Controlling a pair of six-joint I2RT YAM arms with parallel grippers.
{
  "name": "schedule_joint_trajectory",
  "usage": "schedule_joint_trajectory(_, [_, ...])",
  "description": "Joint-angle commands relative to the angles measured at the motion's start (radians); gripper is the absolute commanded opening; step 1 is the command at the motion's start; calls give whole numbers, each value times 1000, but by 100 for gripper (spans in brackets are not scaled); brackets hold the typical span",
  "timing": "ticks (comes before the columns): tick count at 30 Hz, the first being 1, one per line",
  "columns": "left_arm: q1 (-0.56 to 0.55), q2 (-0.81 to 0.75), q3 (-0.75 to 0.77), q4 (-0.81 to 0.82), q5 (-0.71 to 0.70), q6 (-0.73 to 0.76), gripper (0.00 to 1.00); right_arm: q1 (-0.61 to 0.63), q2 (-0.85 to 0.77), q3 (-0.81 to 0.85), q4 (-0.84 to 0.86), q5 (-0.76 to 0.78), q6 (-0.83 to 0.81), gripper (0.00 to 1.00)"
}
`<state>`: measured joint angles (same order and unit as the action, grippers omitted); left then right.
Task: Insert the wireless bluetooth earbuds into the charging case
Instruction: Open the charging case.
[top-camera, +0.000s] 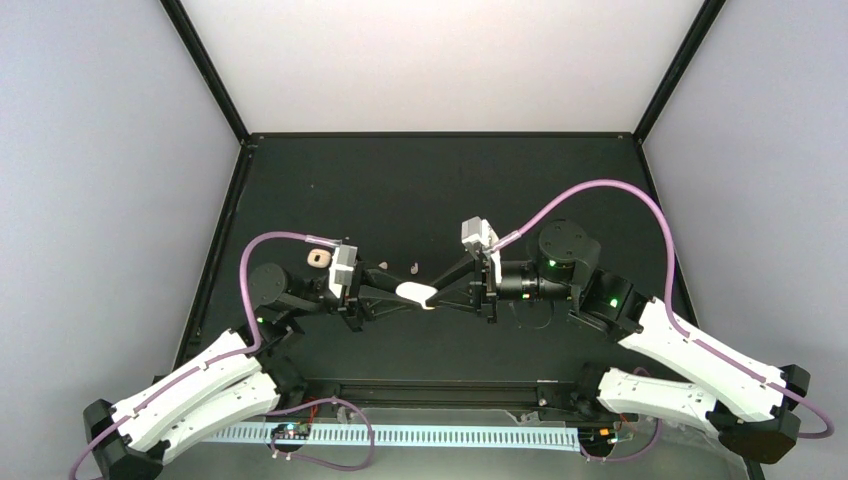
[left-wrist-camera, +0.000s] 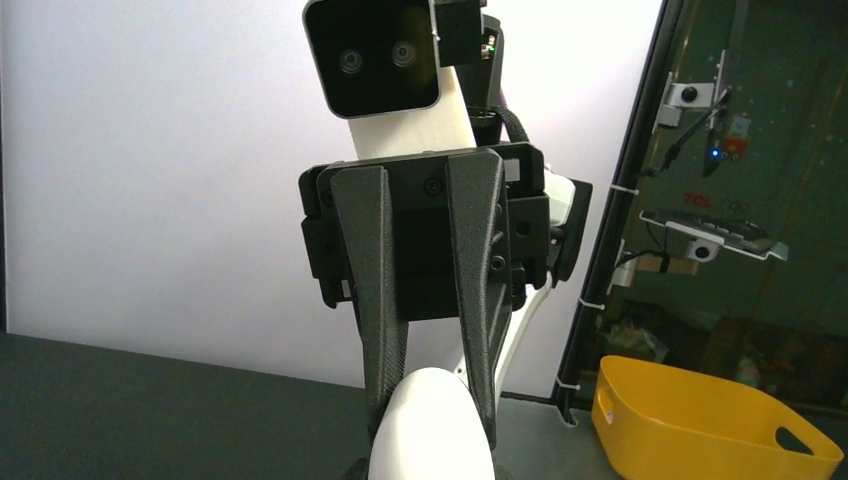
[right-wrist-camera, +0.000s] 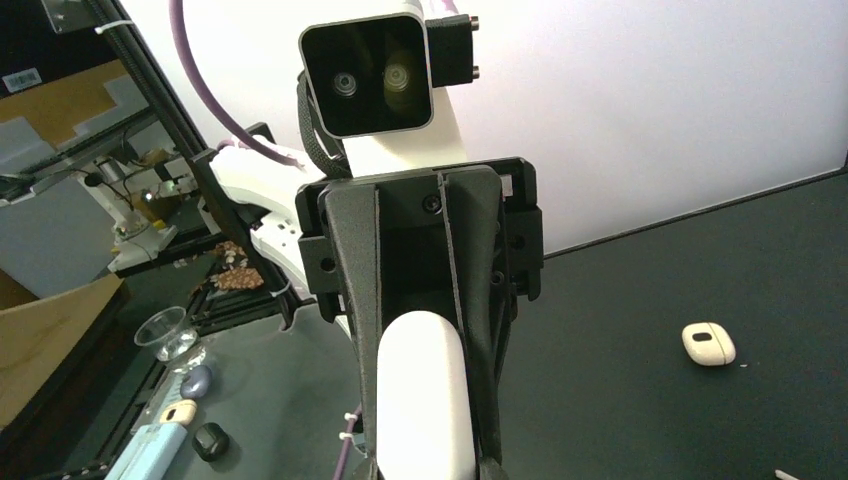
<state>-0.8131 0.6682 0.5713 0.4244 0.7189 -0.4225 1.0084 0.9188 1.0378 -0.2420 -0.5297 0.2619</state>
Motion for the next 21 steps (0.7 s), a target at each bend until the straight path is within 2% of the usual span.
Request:
schedule_joint_trajectory(1, [-1, 6, -4, 52, 30, -11, 18, -4, -10, -6, 40, 22, 3, 23])
schedule_joint_trajectory(4, [-2, 12, 0, 50, 46, -3, 9, -4, -12, -3, 38, 43, 4, 33])
schedule_joint_trajectory(7, [-2, 17, 5, 41, 59, 7, 5, -3, -6, 14, 14, 71, -1, 40])
schedule_joint_trajectory(12, [-2, 17, 14, 20, 71, 24, 2, -4, 21, 48, -55, 106, -32, 42])
schedule_joint_trajectory(17, [-2, 11, 19, -1, 70, 35, 2, -3, 36, 71, -102, 88, -60, 49])
schedule_joint_trajectory(21, [-2, 9, 19, -8, 71, 39, 2, -4, 45, 88, -143, 107, -78, 49])
